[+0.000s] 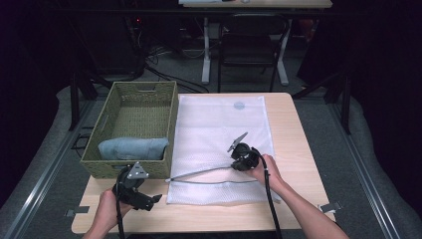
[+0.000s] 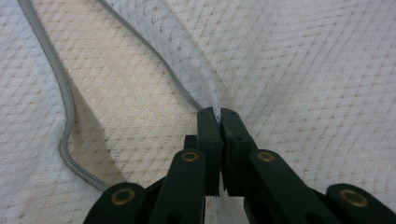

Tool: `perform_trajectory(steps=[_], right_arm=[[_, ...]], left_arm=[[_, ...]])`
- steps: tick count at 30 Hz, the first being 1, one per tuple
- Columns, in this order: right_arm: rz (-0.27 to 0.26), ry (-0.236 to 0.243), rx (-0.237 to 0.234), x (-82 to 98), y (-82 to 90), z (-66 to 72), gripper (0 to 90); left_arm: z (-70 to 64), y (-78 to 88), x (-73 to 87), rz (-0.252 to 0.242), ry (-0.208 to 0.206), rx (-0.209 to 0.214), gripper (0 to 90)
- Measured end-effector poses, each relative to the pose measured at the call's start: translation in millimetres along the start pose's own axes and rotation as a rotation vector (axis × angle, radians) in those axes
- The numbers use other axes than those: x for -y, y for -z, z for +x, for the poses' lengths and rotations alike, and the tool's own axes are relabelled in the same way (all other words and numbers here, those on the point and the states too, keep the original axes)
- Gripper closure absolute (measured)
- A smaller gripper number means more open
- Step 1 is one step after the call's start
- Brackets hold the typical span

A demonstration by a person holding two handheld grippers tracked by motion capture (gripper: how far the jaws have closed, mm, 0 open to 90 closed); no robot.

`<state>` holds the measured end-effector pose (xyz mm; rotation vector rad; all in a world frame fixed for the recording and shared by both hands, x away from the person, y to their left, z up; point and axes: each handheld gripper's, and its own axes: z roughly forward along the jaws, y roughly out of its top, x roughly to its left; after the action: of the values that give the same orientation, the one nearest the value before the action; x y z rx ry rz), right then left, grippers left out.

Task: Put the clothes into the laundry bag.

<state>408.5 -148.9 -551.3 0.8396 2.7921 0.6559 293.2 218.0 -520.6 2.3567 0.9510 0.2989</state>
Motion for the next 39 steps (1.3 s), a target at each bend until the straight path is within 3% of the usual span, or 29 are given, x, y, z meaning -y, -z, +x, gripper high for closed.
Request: perform_trajectory(steps=[4,10,21,26,33,39], right_arm=[[-0.014,0.007,0.007,-1.1,4.3,0.3,88.1],[-0.049,0.002,0.002,-2.5,13.0,-1.3,88.0],[-0.058,0.012,0.003,-3.2,18.3,-1.5,88.2],[-0.072,-0.01,0.0,-3.0,22.5,-2.4,88.4],[-0.083,0.009,-0.001,-2.5,25.1,-2.8,88.5],[-0.097,-0.002,-0.006,-2.0,28.1,-3.8,88.6]], left_arm=[[2.2,0.8,0.6,-0.009,-0.005,0.032,0.3],[1.5,0.9,-0.4,-0.001,-0.014,0.038,0.3],[0.7,3.3,-0.3,0.0,-0.022,0.044,0.3],[0.6,5.2,-0.6,-0.006,-0.028,0.042,0.3],[-1.6,10.6,-2.8,-0.013,-0.044,0.045,0.3],[-1.3,18.2,-5.5,-0.035,-0.066,0.06,0.3]])
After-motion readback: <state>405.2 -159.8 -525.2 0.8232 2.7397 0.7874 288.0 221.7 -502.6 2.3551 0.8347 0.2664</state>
